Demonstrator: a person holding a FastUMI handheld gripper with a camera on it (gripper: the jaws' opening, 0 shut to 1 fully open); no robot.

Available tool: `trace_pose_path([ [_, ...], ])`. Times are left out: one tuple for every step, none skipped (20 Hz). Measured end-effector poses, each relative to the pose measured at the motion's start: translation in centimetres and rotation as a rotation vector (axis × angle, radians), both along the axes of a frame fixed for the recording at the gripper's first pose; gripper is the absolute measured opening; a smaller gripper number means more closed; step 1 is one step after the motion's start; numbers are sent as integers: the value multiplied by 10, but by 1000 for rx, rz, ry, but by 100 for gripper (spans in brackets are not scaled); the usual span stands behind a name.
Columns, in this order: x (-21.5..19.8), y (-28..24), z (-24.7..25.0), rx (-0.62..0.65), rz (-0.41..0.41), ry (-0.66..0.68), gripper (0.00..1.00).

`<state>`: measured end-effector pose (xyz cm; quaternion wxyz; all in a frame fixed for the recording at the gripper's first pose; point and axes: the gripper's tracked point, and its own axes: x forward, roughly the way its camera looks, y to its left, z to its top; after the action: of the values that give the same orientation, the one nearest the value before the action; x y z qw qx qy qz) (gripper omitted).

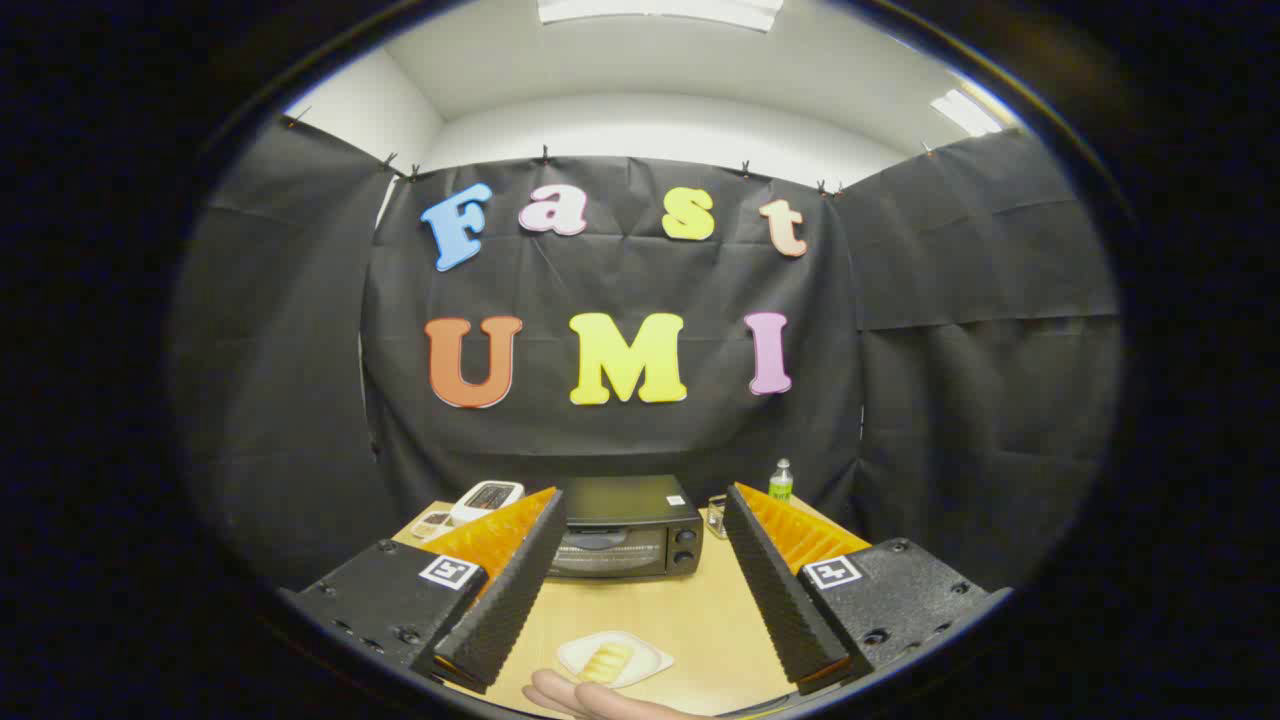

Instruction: Open the toaster oven, put the food inside, and close the toaster oven door.

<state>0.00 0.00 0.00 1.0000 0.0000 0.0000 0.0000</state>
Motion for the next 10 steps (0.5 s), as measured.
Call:
trace_pose_path([
  [1, 1, -1, 6, 8, 5, 100],
  [2, 0, 1, 10, 9, 4, 100],
  [4, -2, 2, 14, 8, 2, 100],
  [5, -1, 2, 17, 10, 2, 100],
  [6, 1, 2, 22, 16, 4, 100],
  [6, 2, 1, 25, 20, 8, 100],
  [5, 4, 1, 27, 24, 13, 100],
  [3, 6, 1, 27, 29, 14, 100],
  [2, 9, 5, 27, 34, 7, 100],
  [1, 11, 7, 29, 38, -3, 100],
])
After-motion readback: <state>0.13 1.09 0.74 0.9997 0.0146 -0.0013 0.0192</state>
